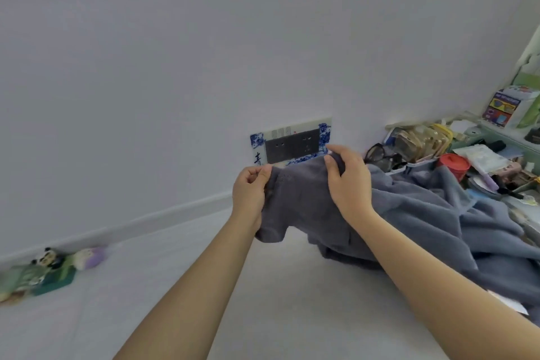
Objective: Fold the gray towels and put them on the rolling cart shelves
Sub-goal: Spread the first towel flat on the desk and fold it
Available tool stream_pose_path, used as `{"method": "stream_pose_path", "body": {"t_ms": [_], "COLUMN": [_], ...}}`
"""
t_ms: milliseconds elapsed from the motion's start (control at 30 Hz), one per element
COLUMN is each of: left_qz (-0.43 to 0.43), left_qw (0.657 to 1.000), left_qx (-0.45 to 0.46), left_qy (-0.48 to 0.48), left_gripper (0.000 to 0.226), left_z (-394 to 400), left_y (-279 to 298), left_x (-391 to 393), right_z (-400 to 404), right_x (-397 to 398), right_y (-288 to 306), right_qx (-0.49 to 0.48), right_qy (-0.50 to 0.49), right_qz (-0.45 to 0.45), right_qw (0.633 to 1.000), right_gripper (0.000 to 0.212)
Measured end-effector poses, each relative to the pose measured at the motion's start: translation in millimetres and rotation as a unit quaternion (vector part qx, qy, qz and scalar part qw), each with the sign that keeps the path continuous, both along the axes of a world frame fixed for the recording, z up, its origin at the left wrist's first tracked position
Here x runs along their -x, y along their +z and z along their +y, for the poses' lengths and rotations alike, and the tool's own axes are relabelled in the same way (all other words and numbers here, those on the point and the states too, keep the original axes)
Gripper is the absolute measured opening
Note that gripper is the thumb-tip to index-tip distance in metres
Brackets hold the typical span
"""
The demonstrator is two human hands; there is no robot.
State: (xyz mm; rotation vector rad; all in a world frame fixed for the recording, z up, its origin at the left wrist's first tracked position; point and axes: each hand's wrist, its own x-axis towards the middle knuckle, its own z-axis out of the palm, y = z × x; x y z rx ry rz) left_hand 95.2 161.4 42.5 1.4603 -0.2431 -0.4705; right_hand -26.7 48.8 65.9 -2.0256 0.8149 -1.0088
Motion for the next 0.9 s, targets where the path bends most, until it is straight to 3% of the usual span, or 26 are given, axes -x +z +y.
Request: {"method": "stream_pose_path", "body": {"t_ms": [133,333,433,633,700,800,900], "left_qz": [-0.028,0.002,0.035,0.043,0.049,0.052,0.051], "left_qw": [0.997,0.979,0.986,0.988,0.984,0.982,0.982], "left_qx": [-0.037,-0.105,-0.134,-0.099,-0.092,-0.108,-0.124], "left_qy": [0.062,0.177,0.093,-0.112,-0.143,-0.144,-0.129], "left_gripper": [0.012,0.01,0.017,0.034,0.037,0.042,0.026], "left_z": [92.9,218.4,258.2,296.5,306.7,318.7,331.0], "left_y": [-3.5,-42.1,-56.5,-67.7,-75.4,-81.6,-84.3], "left_x": [-43.0,-101.2,-111.6,-90.0,-87.6,-86.1,-89.3], "right_z": [79.8,169.2,210.5,271.3,284.0,297.2,302.3], "right_x": [-48.1,-87.4,-101.6,-124.5,-128.7,-126.4,-124.4], "right_y": [-8.2,-46.9,-61.3,-74.0,-72.8,-63.7,-67.1], "right_qx": [-0.031,-0.154,-0.209,-0.325,-0.377,-0.429,-0.409], "right_qy": [0.04,0.041,0.087,0.213,0.233,0.293,0.301], "right_qz": [0.011,0.053,0.078,0.09,0.099,0.111,0.103], "right_qw": [0.999,0.986,0.971,0.917,0.891,0.847,0.855], "right_gripper": [0.025,0.024,0.022,0.021,0.022,0.041,0.046]}}
